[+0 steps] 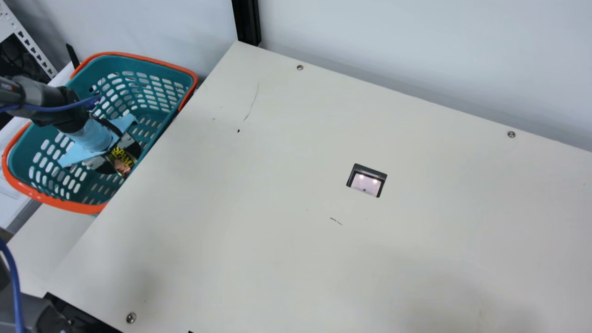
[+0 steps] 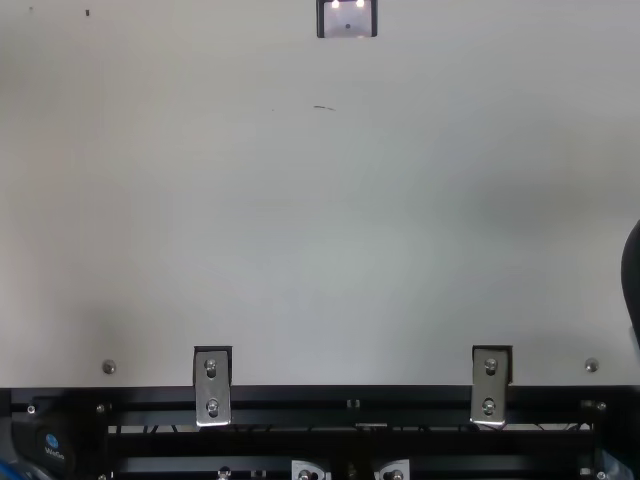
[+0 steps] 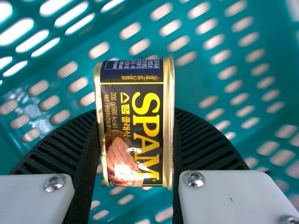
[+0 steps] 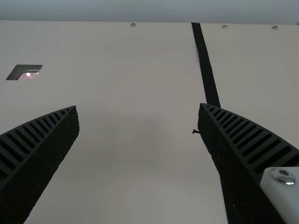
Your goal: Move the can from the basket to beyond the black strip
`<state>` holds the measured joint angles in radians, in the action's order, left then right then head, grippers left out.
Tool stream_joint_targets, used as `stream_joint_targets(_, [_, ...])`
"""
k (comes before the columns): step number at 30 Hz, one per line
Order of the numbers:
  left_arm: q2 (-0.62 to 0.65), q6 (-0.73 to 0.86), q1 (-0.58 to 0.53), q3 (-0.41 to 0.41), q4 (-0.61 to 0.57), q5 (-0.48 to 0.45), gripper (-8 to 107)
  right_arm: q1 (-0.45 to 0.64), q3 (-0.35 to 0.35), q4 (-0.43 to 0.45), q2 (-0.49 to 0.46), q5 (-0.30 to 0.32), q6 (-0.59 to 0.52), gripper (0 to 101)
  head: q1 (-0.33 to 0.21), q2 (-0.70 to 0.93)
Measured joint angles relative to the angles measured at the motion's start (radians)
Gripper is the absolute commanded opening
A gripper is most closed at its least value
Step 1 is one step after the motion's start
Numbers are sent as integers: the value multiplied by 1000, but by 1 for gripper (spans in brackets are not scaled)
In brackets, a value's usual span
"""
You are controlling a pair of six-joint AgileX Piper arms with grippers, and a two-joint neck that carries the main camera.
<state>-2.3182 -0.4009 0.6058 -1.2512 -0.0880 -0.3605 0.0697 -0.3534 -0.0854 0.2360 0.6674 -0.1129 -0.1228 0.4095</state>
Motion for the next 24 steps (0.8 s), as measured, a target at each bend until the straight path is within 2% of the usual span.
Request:
stream_joint_targets(5, [125,104,-11,50,-74,29,10,0,0,0,0,0,0,101,-5,0])
stream_joint_targets(15, [402,273,-35,113,-121,59,10,0,0,0,0,0,0,101,-5,0])
stream_joint_targets(24, [636,409,-66,111,-206,-15,10,0,0,0,0,0,0,101,-5,0])
